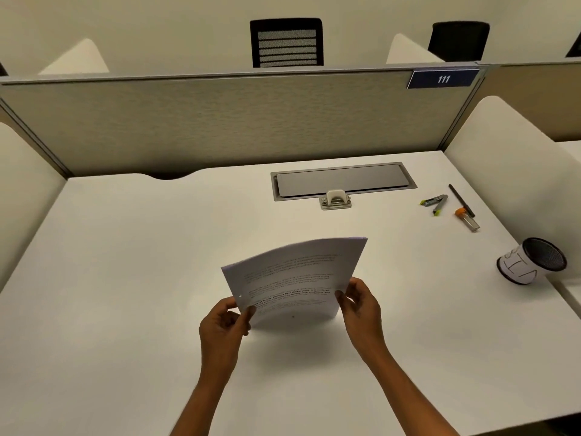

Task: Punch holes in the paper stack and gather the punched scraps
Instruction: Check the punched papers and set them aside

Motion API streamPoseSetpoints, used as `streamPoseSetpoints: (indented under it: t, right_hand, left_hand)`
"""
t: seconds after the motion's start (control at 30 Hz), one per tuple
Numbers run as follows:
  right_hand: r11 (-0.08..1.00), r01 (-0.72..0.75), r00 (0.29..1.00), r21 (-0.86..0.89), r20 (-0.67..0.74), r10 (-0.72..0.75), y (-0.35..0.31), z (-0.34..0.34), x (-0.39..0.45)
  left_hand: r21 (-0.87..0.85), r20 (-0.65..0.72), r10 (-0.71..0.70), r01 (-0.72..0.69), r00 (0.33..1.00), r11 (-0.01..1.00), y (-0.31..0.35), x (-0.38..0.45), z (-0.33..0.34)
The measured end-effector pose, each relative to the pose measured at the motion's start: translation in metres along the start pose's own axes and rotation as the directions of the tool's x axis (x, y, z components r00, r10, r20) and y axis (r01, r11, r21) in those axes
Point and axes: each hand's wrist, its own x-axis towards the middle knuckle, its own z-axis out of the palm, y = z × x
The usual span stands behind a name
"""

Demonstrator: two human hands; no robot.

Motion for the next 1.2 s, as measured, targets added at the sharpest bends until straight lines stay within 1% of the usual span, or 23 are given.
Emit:
streamPoseSetpoints:
  t: [0.1,0.2,0.43,0.6,0.77,0.9,0.97,1.1,1.2]
  right_hand:
    - [1.0,0.029,1.0,-0.01,-0.001,-0.029,-0.001,-0.001,-0.001]
    - [0.998,0.058,0.998,-0.027,-0.001,-0.058,-0.009,0.0,0.002]
    - [0.998,0.053,0.998,-0.016,-0.026,-0.054,-0.015,0.0,0.008]
    - [1.0,0.027,1.0,-0.009,0.008,-0.027,-0.009,-0.002,0.006]
    - [0.998,0.043,0.999,-0.035,0.012,-0.043,-0.013,0.001,0.005]
    - [0.998,0.054,0.999,-0.032,-0.005,-0.054,-0.016,0.001,0.008]
    - [0.999,0.036,0.999,-0.033,-0.009,-0.036,-0.014,0.001,0.008]
    - [0.996,-0.057,0.998,-0.075,0.005,0.058,-0.008,0.004,0.007]
    - [0.995,-0.066,0.998,-0.081,-0.012,0.065,-0.01,0.006,0.009]
  left_hand:
    - [0.01,0.003,-0.015,0.015,1.0,1.0,0.0,0.002,0.0]
    - [0.04,-0.019,0.014,-0.013,1.0,0.999,0.002,0.007,0.001]
    - [0.043,-0.019,0.055,-0.054,0.998,0.998,0.011,0.016,0.005]
    - [0.058,0.015,0.047,-0.048,0.999,0.997,0.009,0.014,0.008]
    - [0.084,-0.024,0.038,-0.036,0.999,0.996,0.011,0.016,0.013]
    - [0.085,-0.037,0.074,-0.07,0.997,0.994,0.015,0.018,0.014]
    - [0.097,-0.033,0.067,-0.063,0.997,0.993,0.015,0.018,0.015]
    - [0.137,-0.011,0.037,-0.036,0.999,0.99,0.013,0.019,0.02]
    - [0.16,-0.011,0.054,-0.051,0.999,0.986,0.013,0.019,0.022]
